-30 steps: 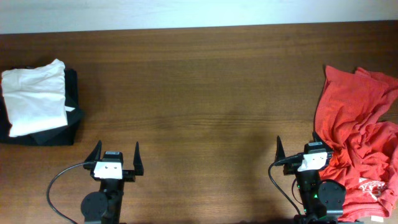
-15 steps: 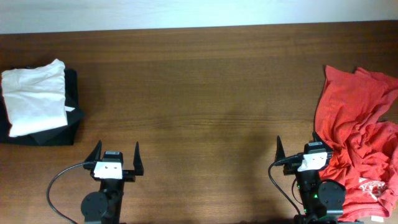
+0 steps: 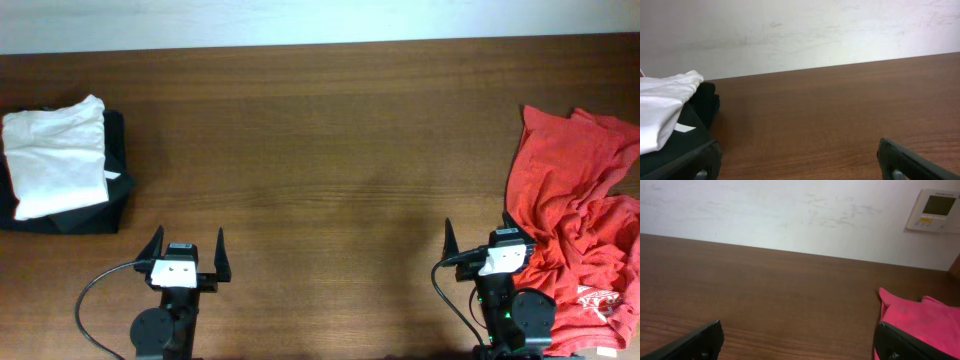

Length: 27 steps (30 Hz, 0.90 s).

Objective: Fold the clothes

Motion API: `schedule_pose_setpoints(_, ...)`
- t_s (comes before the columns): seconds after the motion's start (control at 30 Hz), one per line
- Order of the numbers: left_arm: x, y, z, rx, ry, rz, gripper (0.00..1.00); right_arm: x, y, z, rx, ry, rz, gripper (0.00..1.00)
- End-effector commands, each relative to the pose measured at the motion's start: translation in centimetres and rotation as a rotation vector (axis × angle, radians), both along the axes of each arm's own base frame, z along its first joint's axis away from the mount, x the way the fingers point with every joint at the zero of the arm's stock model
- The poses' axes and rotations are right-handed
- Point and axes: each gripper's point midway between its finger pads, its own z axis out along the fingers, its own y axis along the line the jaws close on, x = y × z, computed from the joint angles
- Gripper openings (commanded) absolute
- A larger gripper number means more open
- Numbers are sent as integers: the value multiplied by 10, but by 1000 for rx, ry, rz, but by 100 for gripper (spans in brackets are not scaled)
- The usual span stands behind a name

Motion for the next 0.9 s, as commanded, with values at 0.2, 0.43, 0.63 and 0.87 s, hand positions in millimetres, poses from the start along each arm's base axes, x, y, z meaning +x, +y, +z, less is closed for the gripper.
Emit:
schedule_pose_setpoints(0.2, 0, 1, -1, 17, -2, 5, 99, 0, 5, -1, 124, 10, 16, 99)
schedule_pose_setpoints(0.43, -1, -4, 12, 15, -4, -21, 99, -6, 3, 3, 150, 69, -1, 99)
schedule_pose_setpoints(0.63, 4, -4, 31, 9, 53, -21, 99, -12, -1, 14, 151, 159, -29, 99)
schedule_pose_setpoints(0.87, 27, -12, 46, -12, 224, -68, 99, -15, -9, 27, 231, 362, -112, 99)
